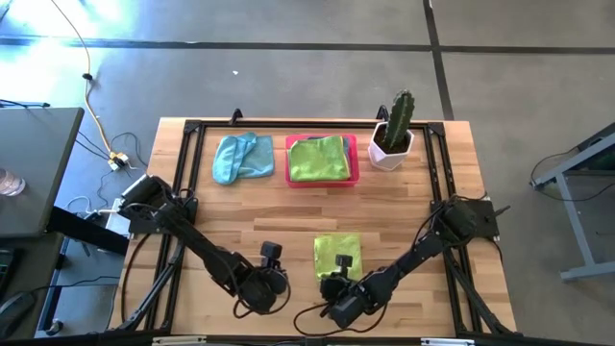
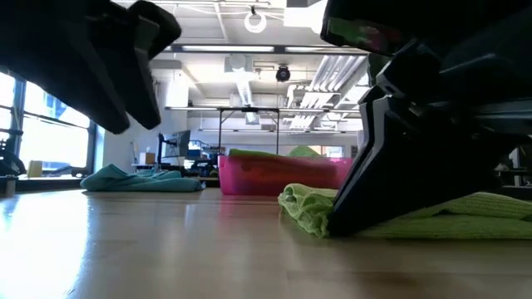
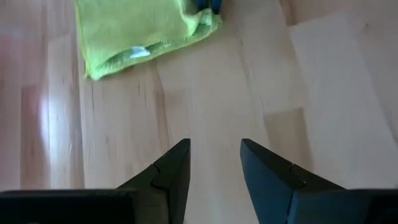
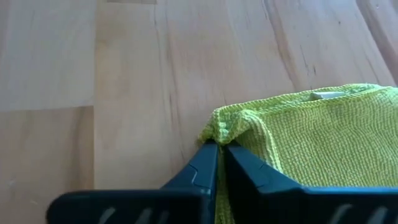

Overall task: Fold microfiber towels
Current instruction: Stack the folded light green microfiber cloth on top of the green microfiber cloth in the pink bin

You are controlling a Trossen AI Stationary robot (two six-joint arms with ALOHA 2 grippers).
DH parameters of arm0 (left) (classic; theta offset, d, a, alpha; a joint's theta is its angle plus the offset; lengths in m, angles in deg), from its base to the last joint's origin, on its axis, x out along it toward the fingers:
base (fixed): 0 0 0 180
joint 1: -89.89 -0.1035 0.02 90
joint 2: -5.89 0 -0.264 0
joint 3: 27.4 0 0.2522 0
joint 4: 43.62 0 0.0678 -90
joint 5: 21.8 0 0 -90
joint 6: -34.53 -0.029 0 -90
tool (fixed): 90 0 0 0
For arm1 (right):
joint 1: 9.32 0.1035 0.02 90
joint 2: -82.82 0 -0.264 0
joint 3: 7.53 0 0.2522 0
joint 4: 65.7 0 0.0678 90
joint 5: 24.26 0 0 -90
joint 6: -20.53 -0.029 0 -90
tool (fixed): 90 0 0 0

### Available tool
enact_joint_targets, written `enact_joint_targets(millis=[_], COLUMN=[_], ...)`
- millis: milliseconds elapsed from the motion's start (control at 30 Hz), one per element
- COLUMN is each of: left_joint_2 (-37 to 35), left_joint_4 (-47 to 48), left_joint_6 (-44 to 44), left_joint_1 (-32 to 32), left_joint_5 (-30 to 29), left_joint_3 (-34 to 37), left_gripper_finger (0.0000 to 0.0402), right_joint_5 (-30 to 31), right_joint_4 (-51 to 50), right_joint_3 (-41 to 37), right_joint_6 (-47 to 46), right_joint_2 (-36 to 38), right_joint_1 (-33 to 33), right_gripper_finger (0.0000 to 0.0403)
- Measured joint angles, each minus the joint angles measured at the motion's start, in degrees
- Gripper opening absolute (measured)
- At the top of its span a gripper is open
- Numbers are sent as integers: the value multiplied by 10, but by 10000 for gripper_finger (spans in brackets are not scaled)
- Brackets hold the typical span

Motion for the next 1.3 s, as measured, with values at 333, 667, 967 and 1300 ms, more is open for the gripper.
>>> enact_joint_targets(millis=[333, 667, 967, 1300], left_joint_2=[-53, -130, -196, -250], left_joint_4=[114, 173, 233, 276], left_joint_6=[87, 103, 102, 100], left_joint_1=[24, 43, 45, 45], left_joint_5=[-7, -20, -45, -92], left_joint_3=[0, 0, 0, 0], left_gripper_finger=[131, 131, 131, 131], right_joint_5=[-79, -118, -207, -256], right_joint_4=[-57, -48, -10, 39], right_joint_3=[-6, -4, -3, -3], right_joint_6=[6, 66, 250, 362], right_joint_2=[89, 202, 264, 265], right_joint_1=[-45, -141, -266, -411], right_gripper_finger=[2, 1, 0, 0])
